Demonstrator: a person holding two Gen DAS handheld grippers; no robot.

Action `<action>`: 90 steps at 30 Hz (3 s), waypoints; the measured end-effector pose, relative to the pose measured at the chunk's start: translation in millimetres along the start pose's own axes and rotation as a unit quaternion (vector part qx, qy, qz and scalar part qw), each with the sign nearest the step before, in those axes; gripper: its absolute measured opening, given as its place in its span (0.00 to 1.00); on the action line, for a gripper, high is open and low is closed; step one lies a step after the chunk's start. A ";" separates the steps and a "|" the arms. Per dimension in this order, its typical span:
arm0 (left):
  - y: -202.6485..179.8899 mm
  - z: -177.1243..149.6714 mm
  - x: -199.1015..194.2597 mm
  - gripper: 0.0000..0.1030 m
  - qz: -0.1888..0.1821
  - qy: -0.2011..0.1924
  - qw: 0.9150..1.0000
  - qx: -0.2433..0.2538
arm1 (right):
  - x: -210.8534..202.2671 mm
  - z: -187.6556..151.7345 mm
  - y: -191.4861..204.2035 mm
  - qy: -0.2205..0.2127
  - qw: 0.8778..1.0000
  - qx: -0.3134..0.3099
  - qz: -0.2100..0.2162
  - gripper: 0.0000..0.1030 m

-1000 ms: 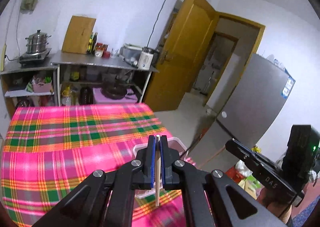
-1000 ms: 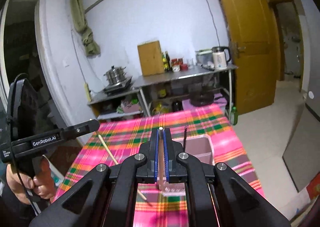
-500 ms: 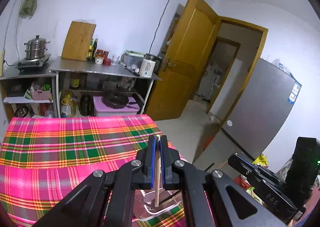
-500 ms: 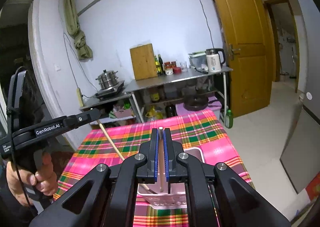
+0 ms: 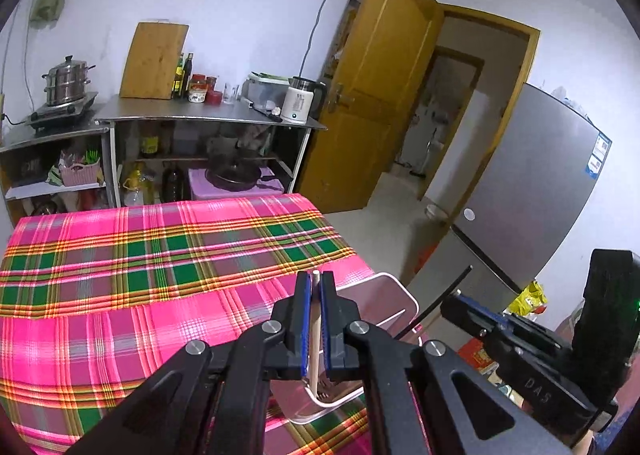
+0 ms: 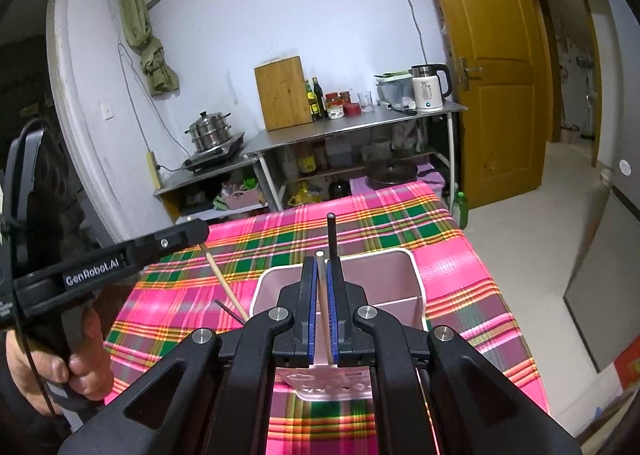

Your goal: Organize utensils

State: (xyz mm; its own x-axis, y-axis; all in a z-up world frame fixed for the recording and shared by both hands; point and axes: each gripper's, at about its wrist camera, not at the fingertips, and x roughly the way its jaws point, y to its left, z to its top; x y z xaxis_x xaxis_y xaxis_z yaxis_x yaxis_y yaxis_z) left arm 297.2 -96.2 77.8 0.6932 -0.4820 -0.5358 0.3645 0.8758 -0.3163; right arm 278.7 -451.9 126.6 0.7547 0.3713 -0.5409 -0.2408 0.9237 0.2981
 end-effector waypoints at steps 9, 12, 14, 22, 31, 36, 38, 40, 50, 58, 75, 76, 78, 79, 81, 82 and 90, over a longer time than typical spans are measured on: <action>5.3 -8.6 -10.0 0.04 0.000 0.001 1.000 -0.005 | -5.7 -5.2 3.6 0.005 1.000 -0.010 -0.003 0.05; 5.0 -11.1 -14.1 0.05 0.002 0.003 1.000 -0.006 | -0.5 -9.3 2.9 0.022 1.000 -0.007 -0.001 0.05; 5.6 -11.7 -19.2 0.05 0.001 0.001 1.000 -0.007 | 1.2 -10.9 1.0 0.028 1.000 -0.004 -0.006 0.05; 9.6 -17.0 -50.7 0.10 0.005 -0.018 1.000 -0.013 | -18.1 -11.9 0.8 0.016 1.000 -0.001 -0.015 0.12; 19.1 -49.1 -94.5 0.10 0.018 -0.029 0.999 -0.018 | -46.6 -29.2 17.9 0.009 1.000 -0.014 -0.004 0.16; 23.7 -74.6 -112.6 0.11 0.032 -0.025 0.999 -0.019 | -58.9 -47.3 33.8 0.011 0.999 -0.029 0.007 0.16; 26.4 -86.2 -119.5 0.11 0.035 -0.023 0.999 -0.021 | -62.7 -53.3 38.7 0.013 0.999 -0.034 0.012 0.16; 29.2 -96.5 -125.6 0.11 0.040 -0.021 0.999 -0.021 | -66.4 -59.4 43.7 0.014 0.999 -0.038 0.018 0.16; 43.8 -137.3 -140.4 0.12 0.062 -0.003 0.998 -0.034 | -69.4 -86.0 57.1 0.035 0.998 -0.045 0.037 0.16; 63.7 -161.3 -126.1 0.12 0.072 0.028 0.995 -0.064 | -57.4 -101.7 65.3 0.059 0.996 -0.051 0.048 0.16; 105.0 -202.7 -48.6 0.22 0.100 0.108 0.982 -0.117 | -14.7 -128.3 70.4 0.112 0.990 -0.057 0.059 0.16; 106.3 -203.7 -44.7 0.22 0.103 0.110 0.982 -0.118 | -12.4 -129.5 70.8 0.115 0.990 -0.057 0.060 0.16; 108.8 -205.5 -35.9 0.22 0.109 0.115 0.980 -0.118 | -8.3 -132.0 71.2 0.120 0.989 -0.058 0.061 0.16; 109.7 -206.4 -33.2 0.22 0.111 0.117 0.980 -0.118 | -6.7 -133.2 71.5 0.122 0.989 -0.058 0.062 0.16; 110.8 -208.1 -26.0 0.22 0.119 0.123 0.978 -0.116 | -2.4 -135.3 71.9 0.127 0.988 -0.059 0.063 0.16; 111.2 -209.4 -22.2 0.22 0.122 0.126 0.978 -0.115 | -0.3 -136.3 72.8 0.128 0.988 -0.059 0.063 0.16; 102.9 -208.9 -13.3 0.22 0.158 0.116 0.978 -0.073 | 13.2 -138.5 71.8 0.138 0.987 -0.056 0.066 0.16</action>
State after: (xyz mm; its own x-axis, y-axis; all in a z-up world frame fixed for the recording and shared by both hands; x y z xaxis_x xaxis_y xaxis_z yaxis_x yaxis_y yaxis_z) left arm 195.7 -4.7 -111.1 0.5911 -0.1948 -0.7827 0.0502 0.9774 -0.2053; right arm 186.8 -367.5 31.9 0.5204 0.4862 -0.7020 -0.4039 0.8645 0.2993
